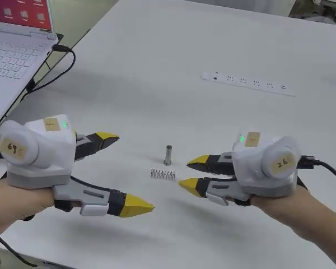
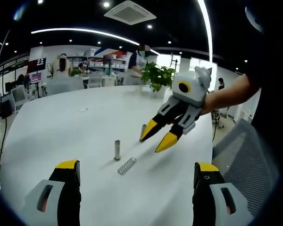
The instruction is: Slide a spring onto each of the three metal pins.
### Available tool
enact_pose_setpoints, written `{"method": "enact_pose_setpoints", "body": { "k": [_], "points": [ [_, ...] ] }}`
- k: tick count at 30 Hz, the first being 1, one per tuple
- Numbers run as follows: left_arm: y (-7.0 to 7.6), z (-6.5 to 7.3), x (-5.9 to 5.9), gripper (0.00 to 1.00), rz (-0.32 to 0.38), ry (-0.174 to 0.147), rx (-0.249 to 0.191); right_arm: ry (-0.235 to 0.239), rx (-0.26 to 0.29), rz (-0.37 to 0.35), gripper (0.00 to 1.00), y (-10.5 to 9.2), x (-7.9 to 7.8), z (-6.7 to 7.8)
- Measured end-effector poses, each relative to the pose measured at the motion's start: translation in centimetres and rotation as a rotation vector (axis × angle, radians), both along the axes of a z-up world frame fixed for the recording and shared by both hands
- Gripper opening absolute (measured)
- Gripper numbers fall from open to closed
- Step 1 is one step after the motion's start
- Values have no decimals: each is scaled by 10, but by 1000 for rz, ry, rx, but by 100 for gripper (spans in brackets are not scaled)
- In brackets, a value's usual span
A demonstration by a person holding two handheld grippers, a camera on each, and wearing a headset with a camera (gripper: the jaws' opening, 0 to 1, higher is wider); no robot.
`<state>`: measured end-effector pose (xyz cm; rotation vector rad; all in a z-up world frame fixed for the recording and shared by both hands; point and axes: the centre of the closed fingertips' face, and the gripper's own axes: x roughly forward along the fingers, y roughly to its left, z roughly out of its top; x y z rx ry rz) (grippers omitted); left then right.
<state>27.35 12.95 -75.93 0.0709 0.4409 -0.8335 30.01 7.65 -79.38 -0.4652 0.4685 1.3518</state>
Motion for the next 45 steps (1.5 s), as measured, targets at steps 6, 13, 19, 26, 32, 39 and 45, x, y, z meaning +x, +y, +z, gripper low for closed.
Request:
{"method": "enact_pose_setpoints", "body": {
  "k": [6,13,19,26,32,39,45],
  "points": [
    [3,0,0,98,2,-1,2,-1,-52,9,21,5,8,-13],
    [2,0,0,98,-1,0,3,16,-58,3,20,7,10,-17],
    [-2,0,0,98,-7,2,-1,35,-58,-10,19,8,12,-20],
    [-3,-2,-3,97,-12,8,3,57,-69,-16,18,13,14,-29],
    [0,-1,-2,97,-6,9,1,66,-76,-14,18,21,14,-33],
    [2,-3,-3,97,-1,14,2,62,-105,6,17,26,14,-43],
    [4,-5,-5,97,2,22,4,67,-127,-4,16,25,20,-52]
  ]
}}
